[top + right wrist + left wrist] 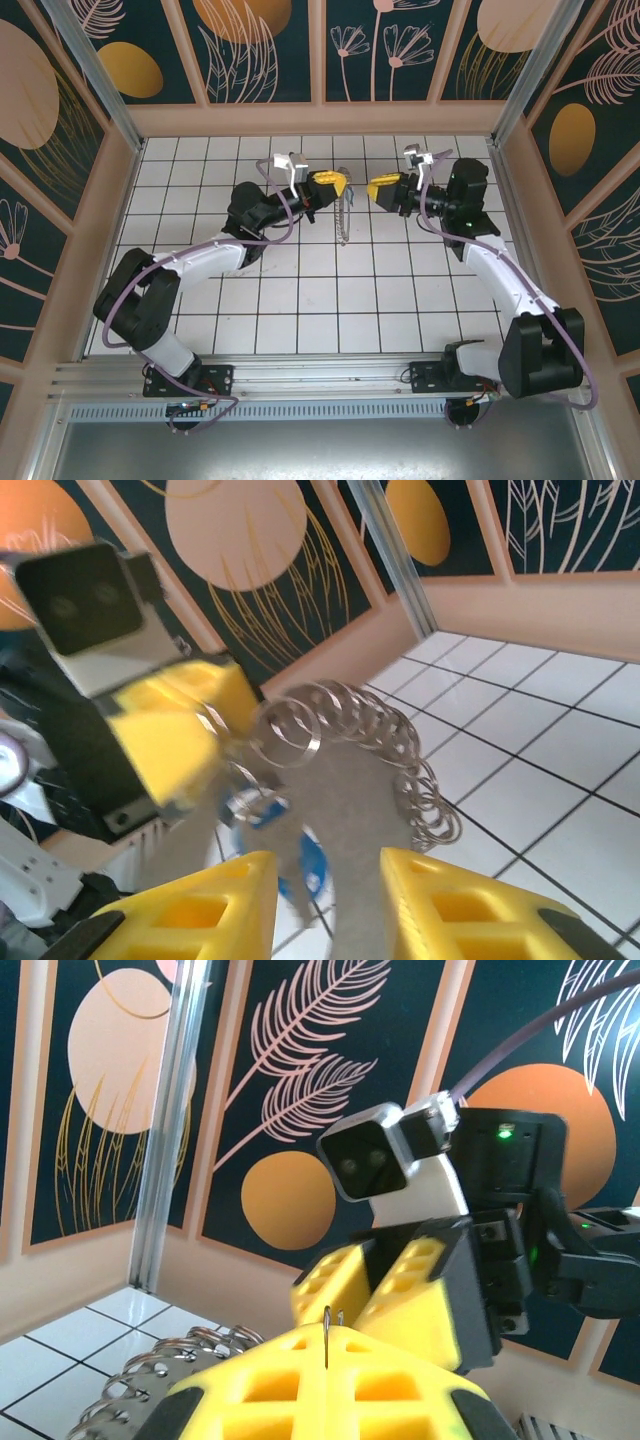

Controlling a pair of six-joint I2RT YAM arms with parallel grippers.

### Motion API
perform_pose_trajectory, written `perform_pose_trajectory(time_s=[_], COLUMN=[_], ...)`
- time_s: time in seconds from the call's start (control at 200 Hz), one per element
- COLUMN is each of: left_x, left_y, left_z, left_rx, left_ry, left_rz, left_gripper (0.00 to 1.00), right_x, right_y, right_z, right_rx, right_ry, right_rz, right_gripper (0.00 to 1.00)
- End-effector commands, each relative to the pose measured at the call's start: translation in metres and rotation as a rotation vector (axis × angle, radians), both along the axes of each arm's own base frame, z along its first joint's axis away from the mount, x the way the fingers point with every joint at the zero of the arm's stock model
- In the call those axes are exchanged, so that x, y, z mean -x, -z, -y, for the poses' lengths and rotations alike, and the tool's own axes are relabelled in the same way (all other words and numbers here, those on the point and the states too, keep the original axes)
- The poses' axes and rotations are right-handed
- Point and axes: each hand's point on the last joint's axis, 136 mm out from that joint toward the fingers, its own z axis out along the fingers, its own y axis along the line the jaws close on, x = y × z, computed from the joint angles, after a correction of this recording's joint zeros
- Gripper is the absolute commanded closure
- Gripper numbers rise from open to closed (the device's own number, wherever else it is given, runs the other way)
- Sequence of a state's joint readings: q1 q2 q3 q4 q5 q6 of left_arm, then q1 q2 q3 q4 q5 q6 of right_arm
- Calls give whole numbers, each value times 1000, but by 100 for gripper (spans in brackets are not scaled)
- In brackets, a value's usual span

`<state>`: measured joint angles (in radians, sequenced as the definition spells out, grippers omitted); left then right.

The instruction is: Put the keys on the keyring

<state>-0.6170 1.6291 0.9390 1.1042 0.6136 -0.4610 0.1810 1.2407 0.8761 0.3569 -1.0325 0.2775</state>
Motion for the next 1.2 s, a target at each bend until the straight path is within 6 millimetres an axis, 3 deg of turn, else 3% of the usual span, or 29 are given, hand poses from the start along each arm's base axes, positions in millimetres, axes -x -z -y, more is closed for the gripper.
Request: perform_pose_trajectory(time_s=[0.0,0.36,0.385,0.43,0.686,0.936,1.036,1.196], left_x=[-1,-1,-6,-7,-6,-7,-8,-9], left_y=[-42,-59,-49,-50,-58,-61,-61,-61], left_z=[-9,-14,-10,-11,-12,-14,-15,-15], left_rx=[120,228,222,235,307,323,325,329], left_ry=[14,105,108,112,164,164,162,160], left_rz=[71,15,-8,-19,-57,-61,-64,-67], left_gripper=[100,100,100,100,100,100,100,100], right_x=[5,-8,-9,-11,-11,-4,-3,-3], right_y=[-32,-70,-72,-74,-75,-63,-60,-59], right_z=[6,9,8,4,-15,-26,-29,-33], right_rx=[-99,-308,-317,-332,-365,-363,-365,-367], right_ry=[46,147,146,137,68,50,46,31], right_rz=[63,71,71,70,66,42,33,27], right_gripper=[64,54,54,54,53,54,61,86])
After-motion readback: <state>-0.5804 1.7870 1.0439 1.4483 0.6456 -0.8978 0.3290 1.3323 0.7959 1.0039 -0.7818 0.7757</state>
